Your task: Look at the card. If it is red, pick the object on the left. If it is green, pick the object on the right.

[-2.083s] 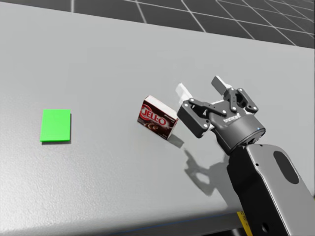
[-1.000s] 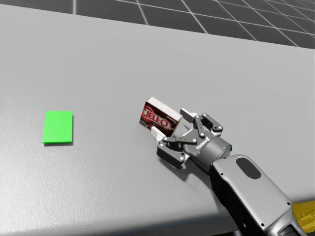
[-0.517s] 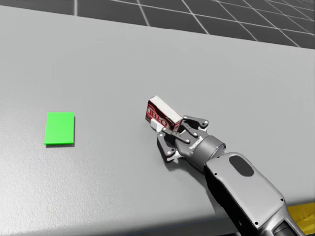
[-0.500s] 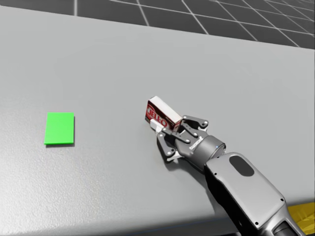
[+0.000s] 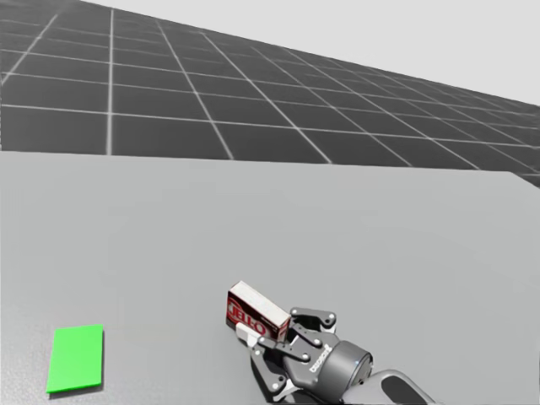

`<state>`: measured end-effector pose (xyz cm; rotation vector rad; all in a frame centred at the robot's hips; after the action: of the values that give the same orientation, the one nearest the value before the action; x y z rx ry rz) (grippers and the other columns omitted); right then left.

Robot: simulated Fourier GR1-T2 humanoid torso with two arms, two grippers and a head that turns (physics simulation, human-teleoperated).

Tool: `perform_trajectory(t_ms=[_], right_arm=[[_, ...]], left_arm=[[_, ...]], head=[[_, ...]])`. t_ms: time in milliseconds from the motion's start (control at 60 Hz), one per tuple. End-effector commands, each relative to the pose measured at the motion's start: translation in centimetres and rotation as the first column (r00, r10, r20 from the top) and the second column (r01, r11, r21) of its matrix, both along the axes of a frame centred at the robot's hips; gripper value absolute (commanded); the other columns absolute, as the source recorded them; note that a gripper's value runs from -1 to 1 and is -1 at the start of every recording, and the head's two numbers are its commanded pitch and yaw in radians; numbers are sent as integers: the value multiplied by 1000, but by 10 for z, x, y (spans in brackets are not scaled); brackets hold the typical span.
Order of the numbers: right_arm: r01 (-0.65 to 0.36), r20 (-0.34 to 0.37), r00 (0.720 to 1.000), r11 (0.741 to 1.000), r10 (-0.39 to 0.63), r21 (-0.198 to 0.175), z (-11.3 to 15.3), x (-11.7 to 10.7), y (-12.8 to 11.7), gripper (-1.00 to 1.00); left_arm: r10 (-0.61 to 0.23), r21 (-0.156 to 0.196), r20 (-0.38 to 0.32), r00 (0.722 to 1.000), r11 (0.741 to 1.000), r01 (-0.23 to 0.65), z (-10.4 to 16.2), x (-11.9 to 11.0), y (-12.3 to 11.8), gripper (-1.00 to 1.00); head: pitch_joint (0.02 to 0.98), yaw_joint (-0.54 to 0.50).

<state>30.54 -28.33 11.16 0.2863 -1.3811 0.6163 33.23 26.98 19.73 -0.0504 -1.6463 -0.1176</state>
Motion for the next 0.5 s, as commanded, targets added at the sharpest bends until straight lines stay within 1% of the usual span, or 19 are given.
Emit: perform_trajectory(t_ms=[17,50,150,200,350,417,500], right_arm=[[89,-8,996,996,-89,-7,-11,-2,-8,1000],[90,-8,996,996,-90,-6,-11,-2,-8,1000],[95,0,995,995,-95,-6,-10,-2,-9,1000],[96,2,995,995,-96,-6,-10,-2,-9,1000],[119,42,992,993,-118,-5,2,-3,-10,1000],[138,69,988,990,-137,-9,11,-1,-12,1000],[173,126,977,985,-171,-9,27,4,-13,1000]], left_arm=[[0,1,-2,1000,1000,0,-1,0,0,-1000],[0,1,-3,1000,1000,0,-2,0,0,-1000],[0,0,-3,1000,1000,0,-2,1,0,-1000],[0,-1,-3,1000,1000,0,-2,1,0,-1000],[1,-3,-2,1000,1000,-1,-2,1,0,-1000],[0,-3,-2,1000,1000,0,-1,1,0,-1000],[1,-3,-1,1000,1000,-1,-1,1,0,-1000]], head=[[483,-400],[458,-406],[426,-414],[424,-415],[420,-417],[421,-419],[423,-421]])
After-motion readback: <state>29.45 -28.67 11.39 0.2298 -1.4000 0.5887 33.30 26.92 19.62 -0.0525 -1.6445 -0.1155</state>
